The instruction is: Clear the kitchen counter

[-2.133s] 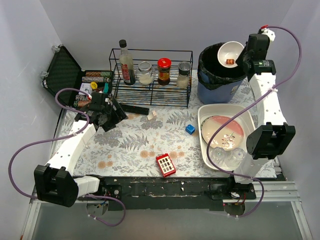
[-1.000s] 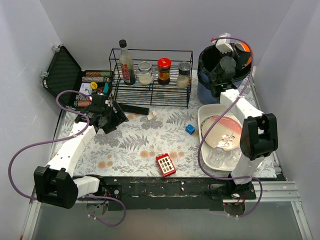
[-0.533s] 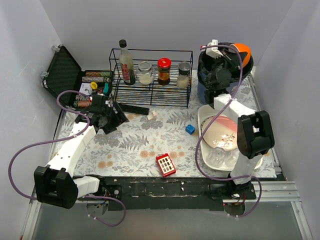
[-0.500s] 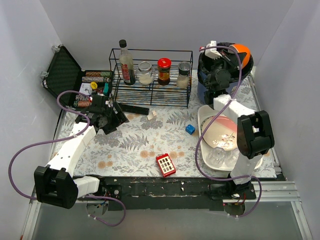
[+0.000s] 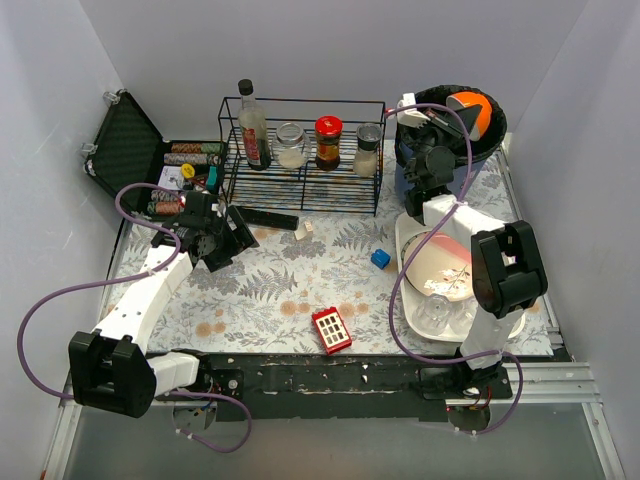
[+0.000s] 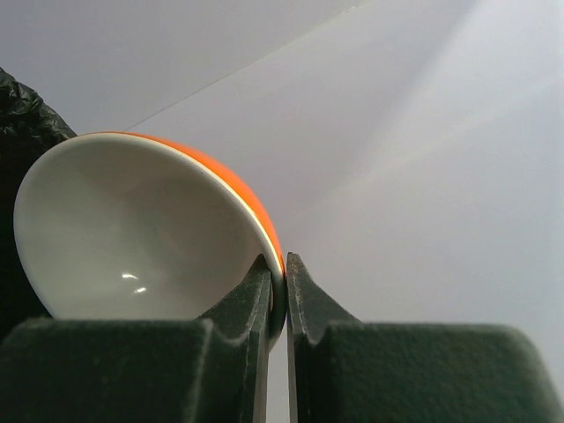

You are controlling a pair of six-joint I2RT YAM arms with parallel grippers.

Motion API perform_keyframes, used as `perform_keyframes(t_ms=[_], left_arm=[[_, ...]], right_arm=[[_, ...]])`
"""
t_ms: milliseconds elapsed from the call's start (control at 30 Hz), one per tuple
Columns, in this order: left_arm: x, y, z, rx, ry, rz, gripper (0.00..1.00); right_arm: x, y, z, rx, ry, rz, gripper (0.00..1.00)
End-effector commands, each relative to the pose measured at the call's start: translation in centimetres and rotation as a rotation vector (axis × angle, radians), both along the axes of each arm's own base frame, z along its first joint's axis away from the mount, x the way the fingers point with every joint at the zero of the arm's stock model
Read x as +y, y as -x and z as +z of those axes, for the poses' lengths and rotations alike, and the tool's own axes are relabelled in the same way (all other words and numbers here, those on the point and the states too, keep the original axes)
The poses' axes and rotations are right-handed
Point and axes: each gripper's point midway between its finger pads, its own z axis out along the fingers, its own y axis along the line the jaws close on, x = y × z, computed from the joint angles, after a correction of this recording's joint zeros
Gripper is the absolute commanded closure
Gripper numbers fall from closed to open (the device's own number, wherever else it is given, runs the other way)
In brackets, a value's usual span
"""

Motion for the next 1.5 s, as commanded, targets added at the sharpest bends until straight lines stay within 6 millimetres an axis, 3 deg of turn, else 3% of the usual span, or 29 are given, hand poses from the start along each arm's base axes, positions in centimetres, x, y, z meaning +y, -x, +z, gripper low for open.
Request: perform_keyframes(t_ms=[0,233,567,867,1100,1300,1467], left_arm=[[0.2,0.1,0.7,-0.029,0.001,-0.006,0.21],[0.2,0.2,0.6,-0.026,-0.001,-0.003,0.21],[0.1,0.1,0.4,-0.025,0.003,-0.006,0.2],[-0.1,-0.2,-0.1,-0.016,0.01,-0.012,0.2],[-0.3,-0.5,-0.2,-0.014,0.012,-0.018,0.19],[-0.5,-0.7,-0.4,-0.011,0.018,-0.025,0.19],[-0.6,-0.9,-0.4,-0.015,0.024,-0.029,0.19]], right_arm=[[-1.0,3.1,4.1,-0.287,-0.102,0.009,0.99],[-1.9,3.5,5.8,-0.375,-0.234,0.001,0.99],[-4.1,6.7,10.3,-0.559,-0.467,0.004,0.99],[-4.2,8.0,12.0,-0.571,-0.782,0.193,0.99],[-1.9,8.8,10.5,-0.453,-1.024,0.41,0.99],[-0.1,11.0,8.3,-0.317,-1.188,0.528,0.99],[0.7,13.7,3.9,-0.178,-1.287,0.538,0.99]])
